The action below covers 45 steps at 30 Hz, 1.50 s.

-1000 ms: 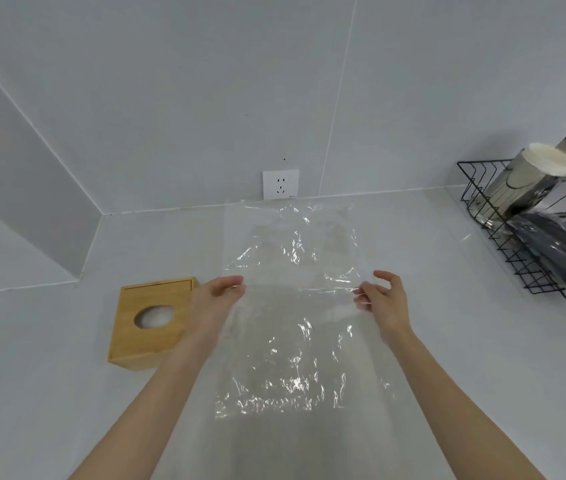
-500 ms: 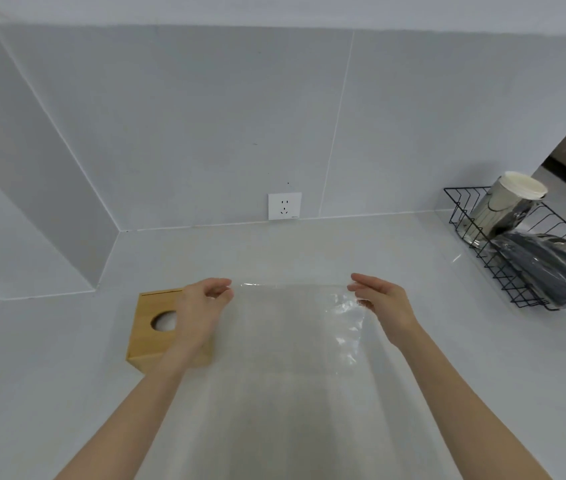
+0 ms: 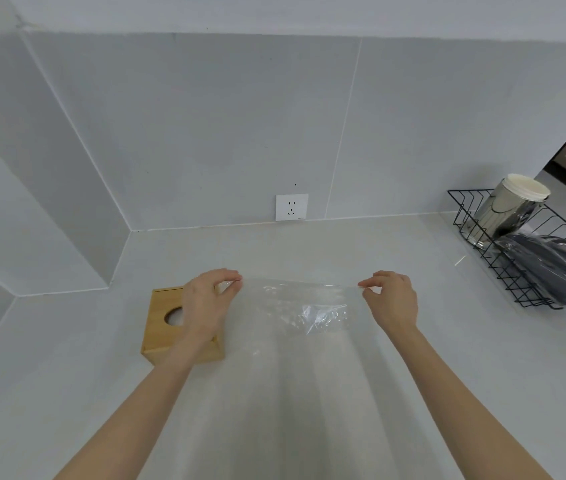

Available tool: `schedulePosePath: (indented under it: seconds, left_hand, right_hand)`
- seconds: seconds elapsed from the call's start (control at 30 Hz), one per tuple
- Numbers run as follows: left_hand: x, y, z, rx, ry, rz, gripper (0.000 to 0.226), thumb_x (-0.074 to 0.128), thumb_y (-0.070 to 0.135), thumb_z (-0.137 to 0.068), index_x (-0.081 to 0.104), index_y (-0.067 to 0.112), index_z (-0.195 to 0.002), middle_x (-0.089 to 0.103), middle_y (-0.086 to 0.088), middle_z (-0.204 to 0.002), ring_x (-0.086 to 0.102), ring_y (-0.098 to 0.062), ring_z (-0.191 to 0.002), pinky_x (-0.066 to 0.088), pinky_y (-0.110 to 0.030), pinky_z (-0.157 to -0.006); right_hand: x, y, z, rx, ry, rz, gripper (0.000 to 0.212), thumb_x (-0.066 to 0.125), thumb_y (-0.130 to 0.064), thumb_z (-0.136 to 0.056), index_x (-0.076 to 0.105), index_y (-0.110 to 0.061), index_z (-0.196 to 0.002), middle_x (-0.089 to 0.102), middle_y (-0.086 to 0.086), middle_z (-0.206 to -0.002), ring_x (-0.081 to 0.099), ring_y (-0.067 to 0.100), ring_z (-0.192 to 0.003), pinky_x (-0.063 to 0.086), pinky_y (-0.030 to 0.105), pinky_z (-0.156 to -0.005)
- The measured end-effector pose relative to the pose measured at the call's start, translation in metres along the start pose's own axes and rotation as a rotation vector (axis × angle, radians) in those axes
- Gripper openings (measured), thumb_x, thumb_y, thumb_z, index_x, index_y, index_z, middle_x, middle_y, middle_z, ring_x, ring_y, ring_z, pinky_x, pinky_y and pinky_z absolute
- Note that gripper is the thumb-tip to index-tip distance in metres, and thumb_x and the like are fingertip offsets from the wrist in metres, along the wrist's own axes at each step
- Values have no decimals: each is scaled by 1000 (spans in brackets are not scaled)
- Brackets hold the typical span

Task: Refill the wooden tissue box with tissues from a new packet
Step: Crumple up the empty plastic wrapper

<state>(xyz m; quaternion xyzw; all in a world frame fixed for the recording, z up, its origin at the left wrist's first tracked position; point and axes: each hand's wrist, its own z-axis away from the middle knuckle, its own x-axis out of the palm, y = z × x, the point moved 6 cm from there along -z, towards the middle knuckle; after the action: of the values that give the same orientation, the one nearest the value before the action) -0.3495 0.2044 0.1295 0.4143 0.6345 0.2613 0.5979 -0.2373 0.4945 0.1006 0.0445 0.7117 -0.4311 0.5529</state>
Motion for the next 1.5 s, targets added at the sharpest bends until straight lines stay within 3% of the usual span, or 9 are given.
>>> schedulePosePath:
  seconds: [0.23,0.4,0.5,0.63,0.8,0.97,1.03,1.27,1.5]
  left_hand:
    - [7,23,5,122,-26,-1,9,68,17,-82,74,14,-86,73,1,-97,62,-5,-97,15,-23,-109]
    - [8,51,9,160,-99,151,8,70,16,-80,75,17,-86,68,18,-81,58,17,-76,35,-18,-94]
    - [-12,52,-1,62,-43,271,9,73,17,-77,75,17,-86,70,16,-67,65,-2,-74,46,-9,-74]
    - [-38,33,-14,-110,47,450,11,62,25,-86,72,22,-85,72,10,-63,63,-2,-74,46,-22,-82]
    - [2,-22,-11,-467,-298,739,45,33,43,-96,67,15,-100,69,3,-100,56,-23,-114,41,-30,-82]
    - [41,-22,16,-738,-530,1109,71,31,60,-87,62,1,-109,65,-15,-110,64,-24,-90,45,-33,-90]
    - [49,-10,22,-724,-618,1206,80,27,66,-84,67,1,-108,66,-18,-115,66,-28,-100,46,-37,-97]
    - [49,2,21,-586,-740,1112,75,27,67,-77,63,13,-115,69,-18,-109,69,-33,-94,56,-36,-75]
    - [48,-21,15,-541,-586,863,25,53,9,-89,63,15,-111,76,-5,-87,73,-22,-84,57,-27,-60]
  right_hand:
    - [12,-48,8,-320,-268,179,53,61,-25,-84,44,-27,-135,43,-3,-145,27,17,-140,12,41,-117]
    - [14,-91,15,-490,-309,62,32,56,-23,-90,59,-20,-121,63,0,-125,53,20,-118,38,32,-100]
    - [5,-92,8,-422,-339,25,22,54,-29,-91,70,-15,-98,72,6,-97,63,24,-95,49,35,-82]
    - [-24,-94,7,-291,-558,-306,13,60,-9,-86,71,-11,-93,72,0,-80,71,17,-80,47,18,-71]
    - [-41,-102,11,-210,-714,-668,13,58,-10,-88,70,-10,-93,76,5,-86,70,15,-77,50,24,-59]
    - [-24,-99,8,-28,-706,-1007,16,52,-8,-90,68,-11,-92,76,-1,-77,72,11,-69,54,22,-47]
    - [-9,-93,7,72,-682,-1081,16,51,-9,-92,67,-12,-94,76,-3,-78,72,8,-69,54,21,-50]
    - [30,-64,14,237,-715,-1004,17,55,-14,-91,66,-10,-102,76,2,-87,73,15,-82,55,27,-57]
    - [37,-55,20,252,-799,-929,22,63,-20,-85,67,-9,-103,74,11,-93,72,22,-82,60,35,-69]
